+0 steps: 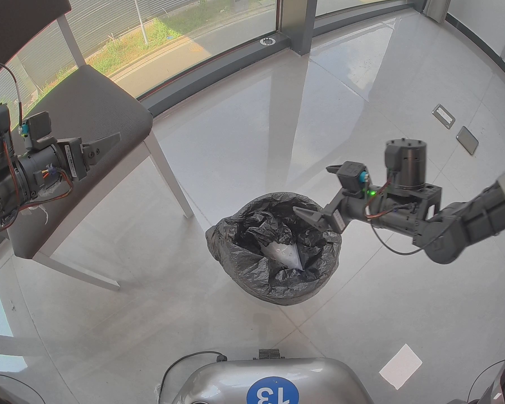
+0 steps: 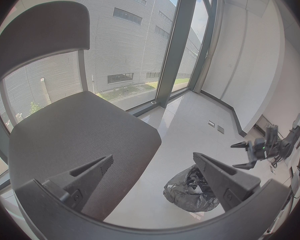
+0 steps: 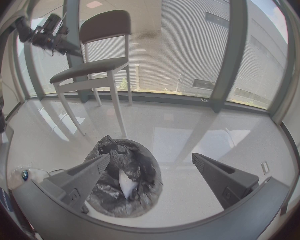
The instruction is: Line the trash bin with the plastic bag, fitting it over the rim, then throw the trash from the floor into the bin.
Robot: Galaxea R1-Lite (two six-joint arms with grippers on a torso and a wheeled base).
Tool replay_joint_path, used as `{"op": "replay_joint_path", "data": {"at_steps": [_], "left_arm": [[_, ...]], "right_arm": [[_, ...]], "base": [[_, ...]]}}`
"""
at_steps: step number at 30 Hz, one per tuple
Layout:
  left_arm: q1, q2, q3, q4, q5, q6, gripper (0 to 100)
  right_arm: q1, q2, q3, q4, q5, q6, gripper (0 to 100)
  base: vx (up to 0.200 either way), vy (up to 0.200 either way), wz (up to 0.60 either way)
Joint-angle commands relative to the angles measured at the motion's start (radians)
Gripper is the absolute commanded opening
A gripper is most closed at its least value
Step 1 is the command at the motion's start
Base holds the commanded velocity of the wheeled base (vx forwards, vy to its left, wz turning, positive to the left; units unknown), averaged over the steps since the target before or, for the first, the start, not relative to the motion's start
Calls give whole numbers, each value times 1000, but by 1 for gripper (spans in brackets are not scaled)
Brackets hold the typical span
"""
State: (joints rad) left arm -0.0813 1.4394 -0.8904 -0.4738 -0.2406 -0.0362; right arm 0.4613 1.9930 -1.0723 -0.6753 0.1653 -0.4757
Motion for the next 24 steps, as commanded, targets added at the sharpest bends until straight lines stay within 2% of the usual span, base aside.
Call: {"op": "replay_joint_path", "data": {"at_steps": [1,2,4,8,11,14,18,24], "left_arm": [[-2,-70,34,18,7,10,100],[-2,-70,34,18,7,10,100],[2,-122,42,69,18,7,100],[8,-220,50,178,50,-1,100],[9,-315,45,302,90,1,100],[5,-464,27,471,146,5,100],[3,-643,-55,707,221,-1,100],[21,-939,-139,1097,296,1,100]], "right_arm": [[-39,-362,244,20,-109,103,100],[-39,-362,244,20,-109,103,100],[-125,-517,341,72,-145,144,100],[-277,-737,434,197,-158,169,100],[-375,-912,466,338,-155,174,100],[-458,-1134,468,554,-148,244,100],[-470,-1422,459,833,-147,324,100],[-463,-1824,451,1223,-139,351,100]], "base": [[0,0,0],[0,0,0],[0,0,0],[0,0,0],[0,0,0],[0,0,0],[0,0,0],[0,0,0]]}}
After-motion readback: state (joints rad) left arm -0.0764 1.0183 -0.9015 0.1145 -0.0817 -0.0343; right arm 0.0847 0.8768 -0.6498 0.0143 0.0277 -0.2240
